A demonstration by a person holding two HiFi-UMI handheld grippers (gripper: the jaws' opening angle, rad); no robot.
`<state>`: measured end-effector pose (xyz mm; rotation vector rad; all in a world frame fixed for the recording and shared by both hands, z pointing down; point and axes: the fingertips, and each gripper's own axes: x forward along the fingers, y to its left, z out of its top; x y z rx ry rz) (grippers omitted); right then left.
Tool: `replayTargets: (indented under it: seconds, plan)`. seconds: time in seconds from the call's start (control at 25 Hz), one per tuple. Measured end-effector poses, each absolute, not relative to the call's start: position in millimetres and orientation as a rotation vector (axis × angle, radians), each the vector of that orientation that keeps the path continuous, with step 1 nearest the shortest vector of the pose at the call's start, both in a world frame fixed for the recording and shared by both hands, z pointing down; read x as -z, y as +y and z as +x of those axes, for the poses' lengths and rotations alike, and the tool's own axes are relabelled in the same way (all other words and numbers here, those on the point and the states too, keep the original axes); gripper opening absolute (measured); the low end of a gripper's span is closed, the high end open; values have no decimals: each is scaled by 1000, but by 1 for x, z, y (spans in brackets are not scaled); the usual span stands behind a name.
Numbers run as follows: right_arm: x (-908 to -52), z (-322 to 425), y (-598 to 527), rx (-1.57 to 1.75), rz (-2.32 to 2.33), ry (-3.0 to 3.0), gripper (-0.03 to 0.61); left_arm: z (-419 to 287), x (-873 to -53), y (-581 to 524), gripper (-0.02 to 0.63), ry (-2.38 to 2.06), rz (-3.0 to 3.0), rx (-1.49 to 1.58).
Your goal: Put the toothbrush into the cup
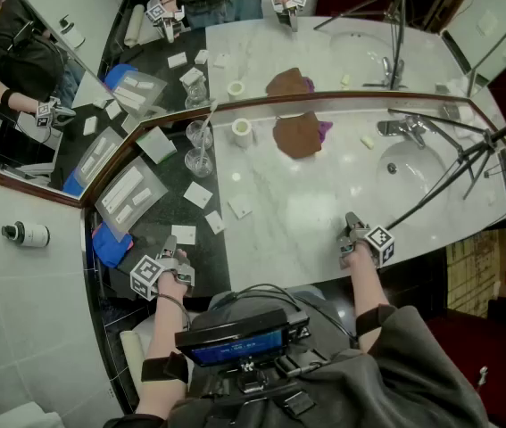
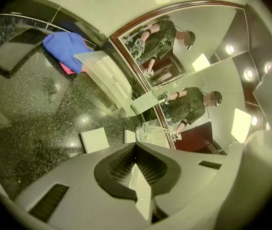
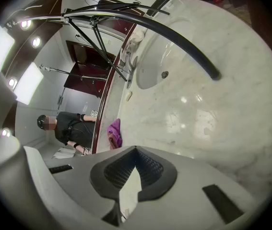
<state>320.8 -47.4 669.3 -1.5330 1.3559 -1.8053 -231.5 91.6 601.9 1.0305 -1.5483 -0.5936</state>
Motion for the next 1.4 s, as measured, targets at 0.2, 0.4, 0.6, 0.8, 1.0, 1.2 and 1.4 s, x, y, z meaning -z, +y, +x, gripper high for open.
replayTargets:
  seconds: [0.2, 0.4, 0.6, 0.8, 1.0, 1.2, 1.4]
  plan:
    - [-662, 319, -53, 1794, -1559, 1433, 14, -233, -596, 89, 2, -1571, 1062, 558]
    - [-635, 313, -73, 1728, -1618, 1712, 14, -234, -569, 71, 2, -1625, 1217, 457]
    - [-597, 291, -103, 1626, -1577, 1876, 14, -233, -536, 46, 2, -1658, 1360, 405]
    - [-557, 262, -129, 1502, -1546, 2113, 14, -229, -505, 26, 2, -1686, 1492, 351]
    - [-517, 225, -146, 1316, -1521, 2393, 14, -221, -480, 12, 2, -1752, 1657, 183]
    - [-485, 188, -155, 1102, -1474, 2657, 14, -213, -457, 0, 2, -1801, 1783, 60]
    - [-461, 151, -155, 905, -1396, 2858, 14, -207, -437, -11, 2, -1827, 1869, 5]
